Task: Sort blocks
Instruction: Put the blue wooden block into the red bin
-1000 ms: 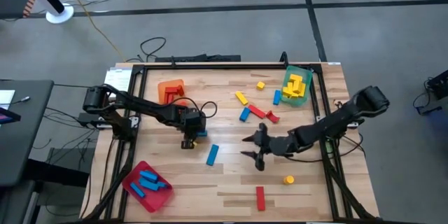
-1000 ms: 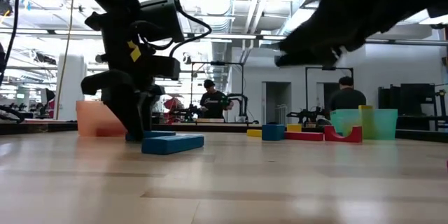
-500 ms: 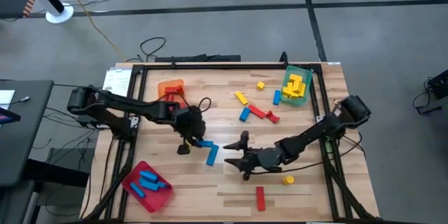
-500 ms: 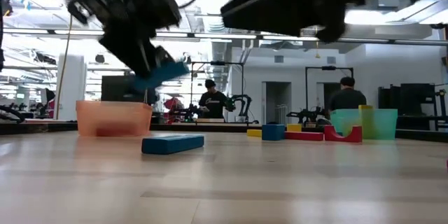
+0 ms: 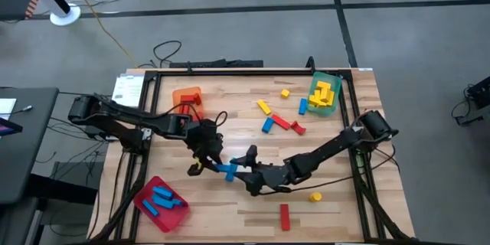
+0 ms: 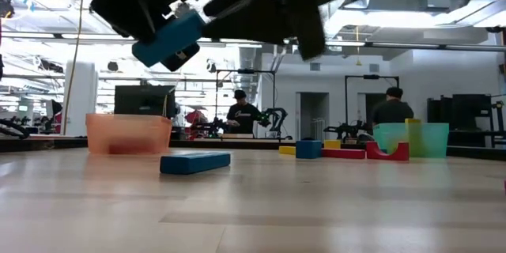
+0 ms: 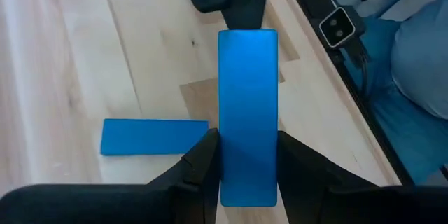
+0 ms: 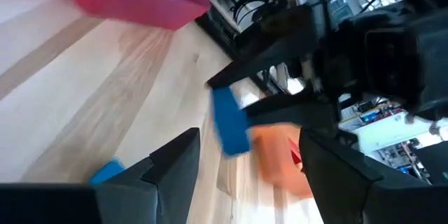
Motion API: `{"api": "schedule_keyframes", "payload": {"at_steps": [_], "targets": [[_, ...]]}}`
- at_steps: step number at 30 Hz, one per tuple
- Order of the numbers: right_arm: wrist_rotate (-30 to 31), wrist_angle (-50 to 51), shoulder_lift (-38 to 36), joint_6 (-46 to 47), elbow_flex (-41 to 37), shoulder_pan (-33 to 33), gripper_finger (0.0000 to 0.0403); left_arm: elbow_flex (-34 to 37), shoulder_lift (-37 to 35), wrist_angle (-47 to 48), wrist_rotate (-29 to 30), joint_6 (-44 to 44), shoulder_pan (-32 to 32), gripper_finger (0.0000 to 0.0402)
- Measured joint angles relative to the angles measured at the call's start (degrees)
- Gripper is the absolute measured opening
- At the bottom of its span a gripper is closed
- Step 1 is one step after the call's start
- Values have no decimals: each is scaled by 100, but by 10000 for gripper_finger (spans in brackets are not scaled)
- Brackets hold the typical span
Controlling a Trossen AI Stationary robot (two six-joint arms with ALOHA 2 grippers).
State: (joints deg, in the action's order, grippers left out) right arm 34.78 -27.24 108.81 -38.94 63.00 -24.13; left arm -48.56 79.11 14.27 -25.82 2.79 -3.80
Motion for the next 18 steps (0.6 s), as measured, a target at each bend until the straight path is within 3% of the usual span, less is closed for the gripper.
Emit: {"api": "schedule_keyframes", "payload": {"at_steps": [5, 11, 18], "targets": [[-255, 45, 24, 64, 141, 72, 233, -2, 0, -155, 1, -29, -101, 104], [-615, 200, 24, 429, 142, 138, 176, -4, -2, -279, -2, -43, -141, 104], [-635, 223, 24, 488, 142, 141, 109, -4, -2, -438, -4, -46, -139, 104]]}}
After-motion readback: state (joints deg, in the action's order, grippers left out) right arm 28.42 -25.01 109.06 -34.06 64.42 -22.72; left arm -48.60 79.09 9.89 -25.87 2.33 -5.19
